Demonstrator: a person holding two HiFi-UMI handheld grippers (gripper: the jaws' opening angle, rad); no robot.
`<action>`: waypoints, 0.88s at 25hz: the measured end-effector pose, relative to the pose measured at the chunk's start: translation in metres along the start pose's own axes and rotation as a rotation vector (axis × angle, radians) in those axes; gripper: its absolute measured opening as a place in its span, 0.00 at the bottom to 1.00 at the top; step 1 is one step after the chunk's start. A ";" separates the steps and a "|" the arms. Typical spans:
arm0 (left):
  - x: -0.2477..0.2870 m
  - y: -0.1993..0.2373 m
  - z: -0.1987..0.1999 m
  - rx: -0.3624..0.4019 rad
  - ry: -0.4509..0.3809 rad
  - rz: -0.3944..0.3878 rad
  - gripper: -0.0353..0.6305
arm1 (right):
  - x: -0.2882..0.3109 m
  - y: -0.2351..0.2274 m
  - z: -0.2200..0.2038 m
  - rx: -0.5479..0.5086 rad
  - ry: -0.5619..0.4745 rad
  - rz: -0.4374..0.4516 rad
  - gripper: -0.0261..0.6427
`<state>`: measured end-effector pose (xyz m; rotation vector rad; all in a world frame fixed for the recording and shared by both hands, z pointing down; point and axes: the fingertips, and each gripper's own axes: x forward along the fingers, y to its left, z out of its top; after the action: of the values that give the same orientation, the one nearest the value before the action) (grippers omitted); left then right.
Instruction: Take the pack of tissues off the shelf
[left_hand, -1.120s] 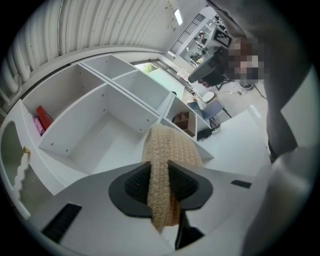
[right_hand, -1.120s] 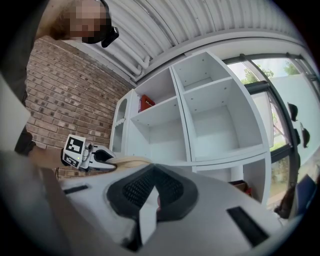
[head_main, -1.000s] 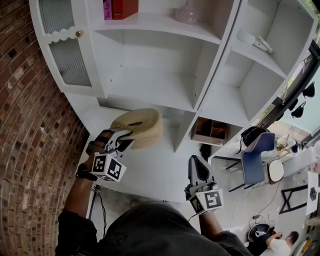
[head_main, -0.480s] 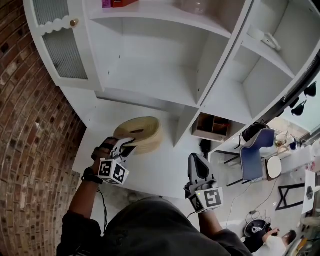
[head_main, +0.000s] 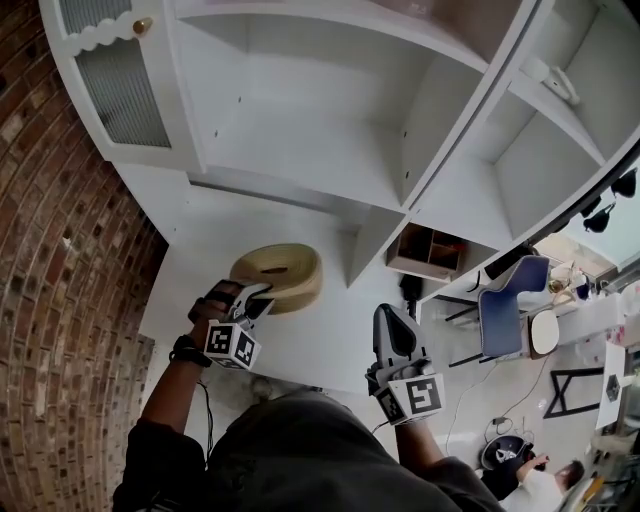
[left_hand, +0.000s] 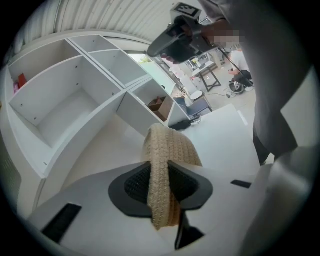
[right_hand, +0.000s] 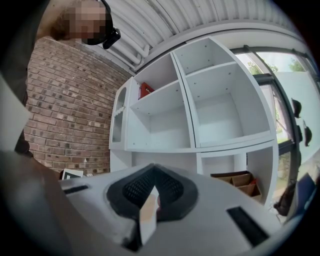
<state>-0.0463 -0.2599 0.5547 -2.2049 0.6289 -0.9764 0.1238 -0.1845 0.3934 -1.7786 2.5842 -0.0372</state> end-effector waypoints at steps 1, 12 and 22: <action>0.003 -0.003 -0.004 0.004 0.006 -0.005 0.19 | 0.001 0.001 -0.001 -0.002 0.005 0.002 0.04; 0.041 -0.040 -0.033 -0.009 0.028 -0.047 0.19 | 0.014 0.008 -0.021 -0.001 0.076 0.019 0.04; 0.077 -0.084 -0.055 0.004 0.060 -0.129 0.19 | 0.024 0.002 -0.048 0.014 0.134 0.034 0.04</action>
<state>-0.0280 -0.2718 0.6794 -2.2425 0.5166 -1.1114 0.1121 -0.2053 0.4415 -1.7858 2.6965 -0.1801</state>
